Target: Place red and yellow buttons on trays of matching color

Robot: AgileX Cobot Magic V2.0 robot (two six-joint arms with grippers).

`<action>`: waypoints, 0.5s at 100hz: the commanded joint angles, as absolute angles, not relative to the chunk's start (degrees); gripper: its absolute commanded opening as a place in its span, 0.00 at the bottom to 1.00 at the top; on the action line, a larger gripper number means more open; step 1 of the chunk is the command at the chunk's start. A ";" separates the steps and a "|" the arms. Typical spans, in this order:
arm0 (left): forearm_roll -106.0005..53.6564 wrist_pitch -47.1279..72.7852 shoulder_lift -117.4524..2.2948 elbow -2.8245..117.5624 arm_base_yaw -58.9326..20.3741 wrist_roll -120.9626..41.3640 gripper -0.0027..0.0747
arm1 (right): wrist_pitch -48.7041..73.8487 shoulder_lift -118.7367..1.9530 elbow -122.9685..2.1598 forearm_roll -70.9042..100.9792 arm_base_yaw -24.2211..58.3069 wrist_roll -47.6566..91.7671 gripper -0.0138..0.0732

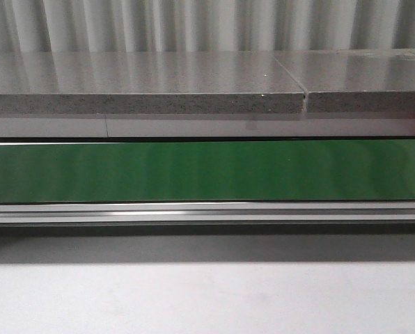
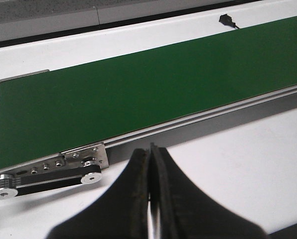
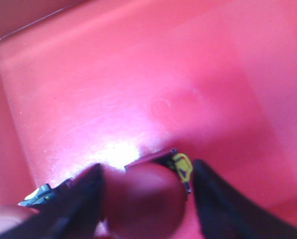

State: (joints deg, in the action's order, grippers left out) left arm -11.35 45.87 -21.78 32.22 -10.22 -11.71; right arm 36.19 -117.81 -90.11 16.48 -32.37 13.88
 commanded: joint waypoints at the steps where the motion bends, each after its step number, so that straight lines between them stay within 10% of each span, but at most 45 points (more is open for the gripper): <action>1: -12.18 41.75 -22.25 33.67 -10.70 -11.75 0.01 | 34.96 -113.74 -92.00 17.35 -32.77 13.69 0.80; 27: -12.18 41.75 -22.25 33.67 -10.70 -11.75 0.01 | 35.43 -108.71 -92.00 17.35 -32.59 13.88 0.78; 50: -12.18 41.75 -22.25 33.67 -10.70 -11.75 0.01 | 40.10 -101.57 -91.88 18.37 -30.69 13.88 0.51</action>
State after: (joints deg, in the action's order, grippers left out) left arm -11.35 45.87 -21.78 32.22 -10.22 -11.71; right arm 39.90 -107.19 -90.11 16.60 -31.59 13.88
